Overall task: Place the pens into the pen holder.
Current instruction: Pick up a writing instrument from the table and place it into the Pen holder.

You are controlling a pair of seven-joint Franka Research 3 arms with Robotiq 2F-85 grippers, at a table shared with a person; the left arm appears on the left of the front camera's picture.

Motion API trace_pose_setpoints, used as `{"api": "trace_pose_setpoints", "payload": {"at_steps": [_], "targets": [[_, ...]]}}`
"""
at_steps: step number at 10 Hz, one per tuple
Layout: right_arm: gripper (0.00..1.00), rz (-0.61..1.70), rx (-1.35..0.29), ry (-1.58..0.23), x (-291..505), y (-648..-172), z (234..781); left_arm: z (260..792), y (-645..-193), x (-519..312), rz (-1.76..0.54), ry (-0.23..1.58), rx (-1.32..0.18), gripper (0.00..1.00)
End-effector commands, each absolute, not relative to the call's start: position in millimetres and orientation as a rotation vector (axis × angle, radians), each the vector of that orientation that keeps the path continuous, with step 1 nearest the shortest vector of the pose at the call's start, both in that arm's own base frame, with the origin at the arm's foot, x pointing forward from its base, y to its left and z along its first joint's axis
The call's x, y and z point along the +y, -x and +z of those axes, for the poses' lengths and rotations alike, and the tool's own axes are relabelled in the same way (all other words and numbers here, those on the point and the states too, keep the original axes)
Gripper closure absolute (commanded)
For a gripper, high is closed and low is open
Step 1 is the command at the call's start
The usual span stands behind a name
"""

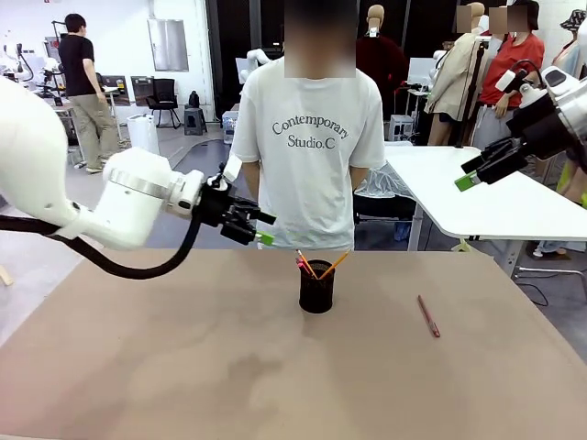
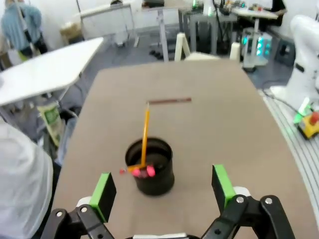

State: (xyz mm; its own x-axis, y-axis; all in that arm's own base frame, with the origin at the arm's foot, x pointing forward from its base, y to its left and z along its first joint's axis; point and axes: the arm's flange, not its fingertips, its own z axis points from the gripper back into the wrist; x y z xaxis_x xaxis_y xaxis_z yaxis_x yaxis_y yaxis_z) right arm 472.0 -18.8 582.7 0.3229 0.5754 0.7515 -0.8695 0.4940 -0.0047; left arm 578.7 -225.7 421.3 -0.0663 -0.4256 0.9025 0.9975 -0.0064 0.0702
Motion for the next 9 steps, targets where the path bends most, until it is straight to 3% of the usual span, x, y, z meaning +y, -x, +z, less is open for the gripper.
{"api": "trace_pose_setpoints", "payload": {"at_steps": [1, 7, 9], "targets": [[0.00, 0.989, -0.776, -0.440, -18, -473, 586, 442, -560, -201, -1.443, 0.680, -0.810, 0.00], [0.00, 0.989, -0.776, -0.440, -18, -473, 586, 470, -549, -135, -1.326, 0.426, -0.735, 0.00], [0.00, 0.989, -0.776, -0.440, -18, -473, 586, 473, -548, -125, -1.301, 0.431, -0.743, 0.00]]}}
